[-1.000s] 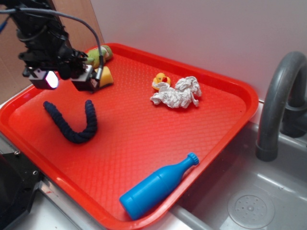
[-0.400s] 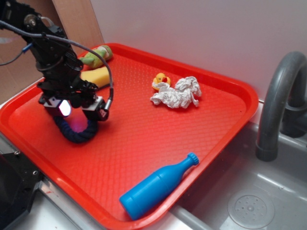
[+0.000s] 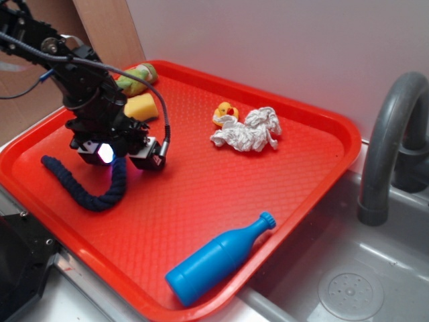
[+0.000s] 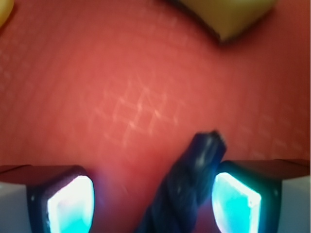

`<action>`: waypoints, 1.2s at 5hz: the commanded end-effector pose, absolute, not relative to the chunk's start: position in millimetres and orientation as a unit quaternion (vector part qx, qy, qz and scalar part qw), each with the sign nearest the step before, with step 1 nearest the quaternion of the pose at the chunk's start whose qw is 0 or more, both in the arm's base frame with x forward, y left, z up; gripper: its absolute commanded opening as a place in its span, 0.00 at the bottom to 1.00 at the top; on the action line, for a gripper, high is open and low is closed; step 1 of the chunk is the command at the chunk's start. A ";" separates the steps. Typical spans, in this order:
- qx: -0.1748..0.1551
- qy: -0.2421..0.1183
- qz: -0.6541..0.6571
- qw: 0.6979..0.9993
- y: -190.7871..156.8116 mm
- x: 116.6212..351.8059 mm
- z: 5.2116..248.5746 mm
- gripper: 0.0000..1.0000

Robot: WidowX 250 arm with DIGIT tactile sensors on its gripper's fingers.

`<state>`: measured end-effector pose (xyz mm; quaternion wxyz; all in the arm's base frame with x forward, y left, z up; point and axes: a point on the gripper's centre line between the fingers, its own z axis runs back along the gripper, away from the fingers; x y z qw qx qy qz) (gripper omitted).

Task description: Grab the blue rope.

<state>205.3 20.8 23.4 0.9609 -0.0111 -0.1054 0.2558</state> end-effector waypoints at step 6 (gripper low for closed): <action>0.027 -0.081 0.058 0.995 -0.2 233.1 187.1 0.00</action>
